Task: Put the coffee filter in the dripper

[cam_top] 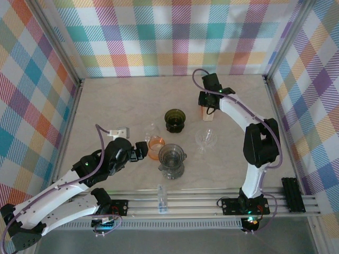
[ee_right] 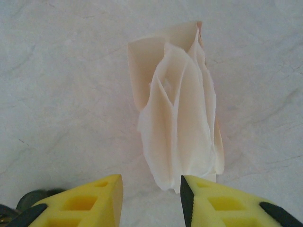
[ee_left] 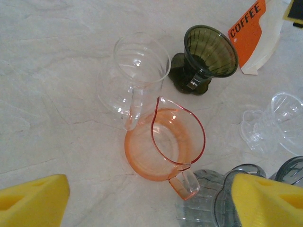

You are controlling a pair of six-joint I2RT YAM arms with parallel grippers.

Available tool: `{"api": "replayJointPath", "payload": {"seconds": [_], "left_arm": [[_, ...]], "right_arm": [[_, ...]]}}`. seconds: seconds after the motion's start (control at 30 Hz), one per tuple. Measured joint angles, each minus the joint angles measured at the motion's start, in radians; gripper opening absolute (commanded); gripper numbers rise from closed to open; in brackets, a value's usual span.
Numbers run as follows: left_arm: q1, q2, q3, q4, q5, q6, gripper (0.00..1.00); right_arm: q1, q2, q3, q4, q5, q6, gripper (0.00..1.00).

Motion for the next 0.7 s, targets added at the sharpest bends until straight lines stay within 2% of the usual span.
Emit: {"api": "replayJointPath", "payload": {"seconds": [0.13,0.3,0.4,0.7], "left_arm": [[0.003,-0.001,-0.021,0.010,0.008,0.005,0.81],[0.005,-0.006,-0.032,0.014,0.010,0.006,0.94],[0.006,-0.013,-0.038,0.014,0.010,0.004,0.98],[0.010,-0.018,-0.043,0.014,0.009,0.003,1.00]], "right_arm": [[0.000,0.020,0.028,-0.003,0.007,0.022,0.38],[0.000,0.068,0.076,-0.004,0.008,0.049,0.34],[0.000,0.095,0.091,-0.005,0.008,0.071,0.32],[0.000,0.137,0.145,-0.020,0.010,0.121,0.27]]}}
